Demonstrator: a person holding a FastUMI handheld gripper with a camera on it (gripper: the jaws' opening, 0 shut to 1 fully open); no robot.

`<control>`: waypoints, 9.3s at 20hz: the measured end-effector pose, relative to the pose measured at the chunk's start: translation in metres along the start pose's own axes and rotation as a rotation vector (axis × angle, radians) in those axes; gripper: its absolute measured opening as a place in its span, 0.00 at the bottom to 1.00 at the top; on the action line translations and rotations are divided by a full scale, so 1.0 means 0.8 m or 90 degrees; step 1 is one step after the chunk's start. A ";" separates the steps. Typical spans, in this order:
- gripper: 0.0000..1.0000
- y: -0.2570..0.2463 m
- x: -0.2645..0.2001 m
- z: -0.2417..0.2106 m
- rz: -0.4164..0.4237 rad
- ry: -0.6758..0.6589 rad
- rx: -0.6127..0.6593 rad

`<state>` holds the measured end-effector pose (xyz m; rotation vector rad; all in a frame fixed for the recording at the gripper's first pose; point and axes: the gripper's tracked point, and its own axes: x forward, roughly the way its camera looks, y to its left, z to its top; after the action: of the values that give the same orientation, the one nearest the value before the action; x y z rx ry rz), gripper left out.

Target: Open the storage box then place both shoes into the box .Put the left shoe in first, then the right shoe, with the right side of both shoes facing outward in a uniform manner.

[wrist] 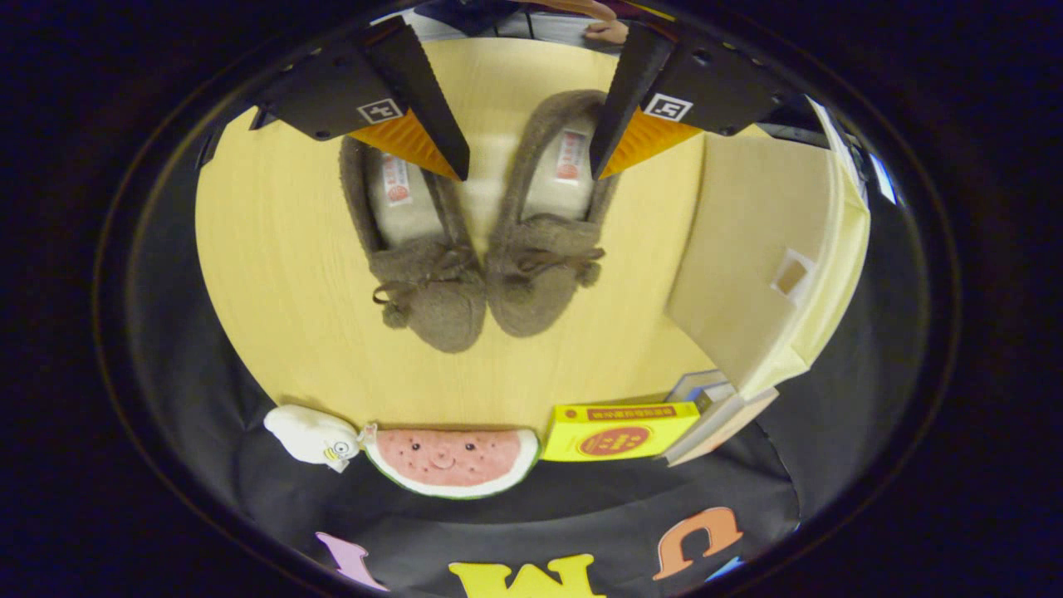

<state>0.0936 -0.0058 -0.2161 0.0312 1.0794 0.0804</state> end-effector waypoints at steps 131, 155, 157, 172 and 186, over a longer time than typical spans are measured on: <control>0.01 -0.137 0.027 0.021 -0.135 0.199 -0.017; 0.01 0.199 -0.157 0.073 0.135 0.115 -0.105; 0.01 0.249 -0.152 0.075 0.177 0.112 -0.103; 0.02 0.322 -0.046 0.063 0.035 0.003 0.083; 0.10 0.329 -0.048 0.064 0.063 -0.068 0.145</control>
<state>0.1080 0.2544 -0.1413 0.2910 0.9750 0.0438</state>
